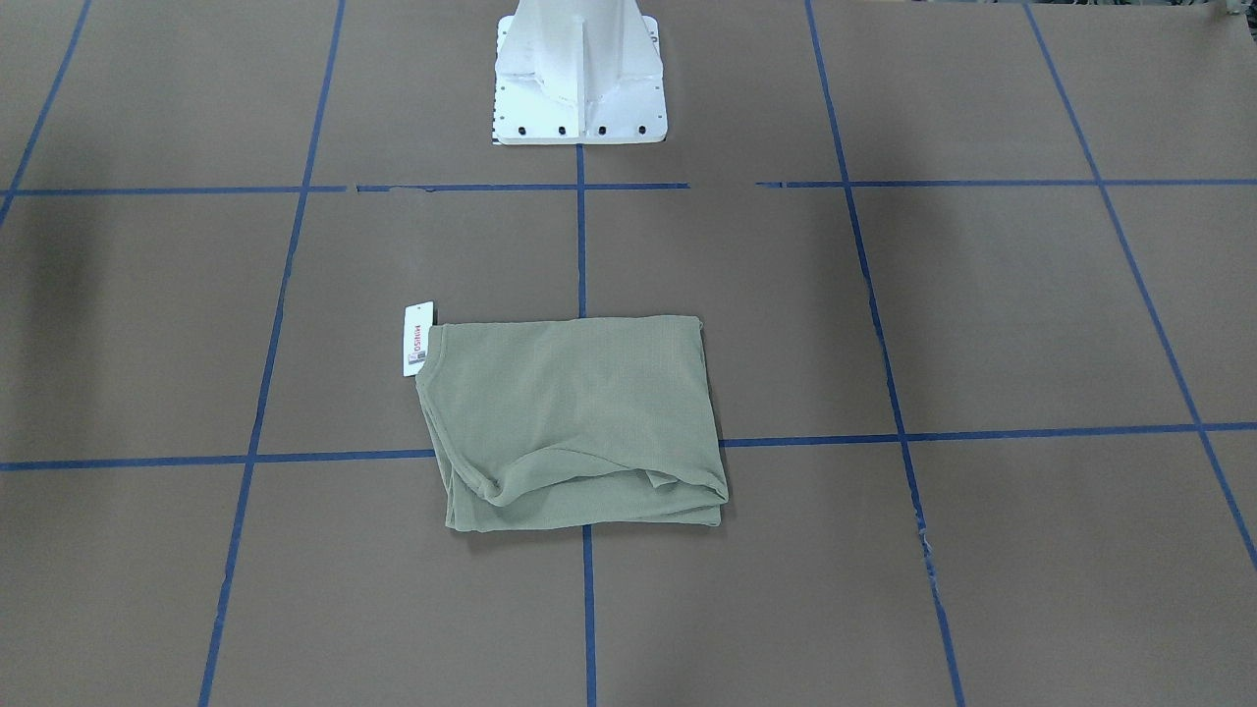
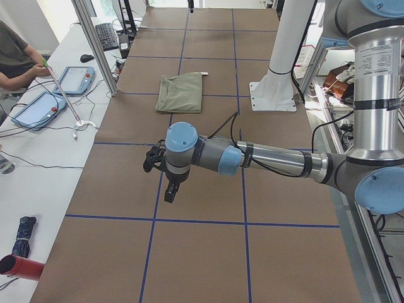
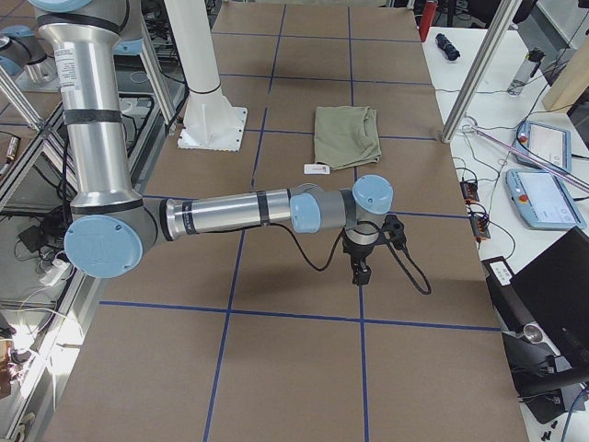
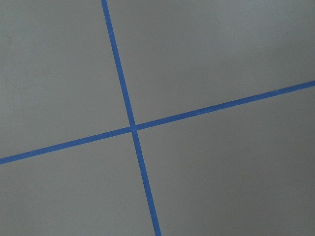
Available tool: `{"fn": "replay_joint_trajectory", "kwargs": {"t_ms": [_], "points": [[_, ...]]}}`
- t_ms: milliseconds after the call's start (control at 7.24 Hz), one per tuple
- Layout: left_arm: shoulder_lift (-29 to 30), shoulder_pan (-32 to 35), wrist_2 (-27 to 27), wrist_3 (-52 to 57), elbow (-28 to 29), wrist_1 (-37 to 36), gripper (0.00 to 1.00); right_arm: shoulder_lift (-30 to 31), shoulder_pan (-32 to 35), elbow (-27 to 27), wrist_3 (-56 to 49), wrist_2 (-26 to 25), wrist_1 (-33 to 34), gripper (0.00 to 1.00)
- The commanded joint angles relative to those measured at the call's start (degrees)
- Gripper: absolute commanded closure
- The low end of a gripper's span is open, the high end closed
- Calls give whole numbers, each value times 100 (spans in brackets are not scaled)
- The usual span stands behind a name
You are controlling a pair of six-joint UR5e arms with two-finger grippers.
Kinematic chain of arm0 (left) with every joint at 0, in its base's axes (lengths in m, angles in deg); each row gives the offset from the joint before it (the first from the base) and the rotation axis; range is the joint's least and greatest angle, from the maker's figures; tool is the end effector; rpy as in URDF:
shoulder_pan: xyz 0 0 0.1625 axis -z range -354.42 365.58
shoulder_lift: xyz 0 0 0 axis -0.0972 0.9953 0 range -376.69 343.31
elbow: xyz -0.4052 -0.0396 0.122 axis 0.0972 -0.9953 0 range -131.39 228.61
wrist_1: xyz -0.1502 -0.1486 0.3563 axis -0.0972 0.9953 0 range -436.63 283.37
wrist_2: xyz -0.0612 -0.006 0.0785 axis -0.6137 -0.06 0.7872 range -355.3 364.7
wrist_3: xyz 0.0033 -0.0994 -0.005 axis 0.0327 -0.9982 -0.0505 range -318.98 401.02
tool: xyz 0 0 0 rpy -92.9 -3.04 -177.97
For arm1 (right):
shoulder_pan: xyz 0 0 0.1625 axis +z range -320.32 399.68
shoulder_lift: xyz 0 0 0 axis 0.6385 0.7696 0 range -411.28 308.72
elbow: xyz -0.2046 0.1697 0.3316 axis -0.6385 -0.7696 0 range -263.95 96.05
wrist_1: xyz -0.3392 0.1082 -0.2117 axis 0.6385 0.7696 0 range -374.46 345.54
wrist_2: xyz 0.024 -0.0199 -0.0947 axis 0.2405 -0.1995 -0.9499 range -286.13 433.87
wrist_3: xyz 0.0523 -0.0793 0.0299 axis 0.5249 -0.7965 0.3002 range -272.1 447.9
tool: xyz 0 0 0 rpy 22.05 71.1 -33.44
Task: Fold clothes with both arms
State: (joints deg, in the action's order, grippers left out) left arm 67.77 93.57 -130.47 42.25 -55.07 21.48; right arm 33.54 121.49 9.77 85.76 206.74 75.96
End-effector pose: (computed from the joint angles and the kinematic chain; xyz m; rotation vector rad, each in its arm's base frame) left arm -0.0465 -0.4645 0.5696 0.2636 0.7853 0.1649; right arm -0.0113 -0.5391 0.5826 0.1016 -0.7549 -0.2269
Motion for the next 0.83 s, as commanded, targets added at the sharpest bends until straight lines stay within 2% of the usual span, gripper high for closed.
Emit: {"fn": "replay_joint_trajectory", "kwargs": {"t_ms": [0, 690], "points": [[26, -10, 0, 0, -47, 6, 0, 0, -7, -12, -6, 2, -6, 0], [26, -28, -9, 0, -30, 23, 0, -44, -7, 40, 126, 54, 46, 0]]}}
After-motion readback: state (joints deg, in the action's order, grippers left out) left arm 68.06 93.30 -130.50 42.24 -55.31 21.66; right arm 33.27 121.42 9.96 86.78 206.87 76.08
